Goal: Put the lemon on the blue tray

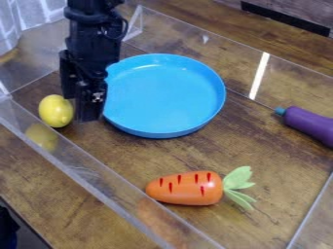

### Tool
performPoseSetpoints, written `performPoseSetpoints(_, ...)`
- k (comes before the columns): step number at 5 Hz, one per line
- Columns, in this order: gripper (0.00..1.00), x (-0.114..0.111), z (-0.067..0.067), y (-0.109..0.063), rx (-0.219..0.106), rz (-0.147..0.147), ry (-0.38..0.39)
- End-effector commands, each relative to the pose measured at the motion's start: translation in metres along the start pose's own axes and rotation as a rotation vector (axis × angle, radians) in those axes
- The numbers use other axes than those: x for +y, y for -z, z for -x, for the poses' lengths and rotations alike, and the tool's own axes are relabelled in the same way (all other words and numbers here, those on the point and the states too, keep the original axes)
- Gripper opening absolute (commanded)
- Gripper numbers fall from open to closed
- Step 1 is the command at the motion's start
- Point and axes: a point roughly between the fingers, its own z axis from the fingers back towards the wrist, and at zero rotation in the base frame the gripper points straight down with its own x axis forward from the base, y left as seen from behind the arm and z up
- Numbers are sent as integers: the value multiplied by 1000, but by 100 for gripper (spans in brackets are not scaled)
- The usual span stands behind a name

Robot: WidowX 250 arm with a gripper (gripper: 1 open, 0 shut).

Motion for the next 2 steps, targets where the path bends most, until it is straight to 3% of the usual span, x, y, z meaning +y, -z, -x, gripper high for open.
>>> performPoseSetpoints(1,100,10,5,-8,-36,-34,-6)
performPoseSetpoints(2,100,13,7,-6,-40,-43,-4)
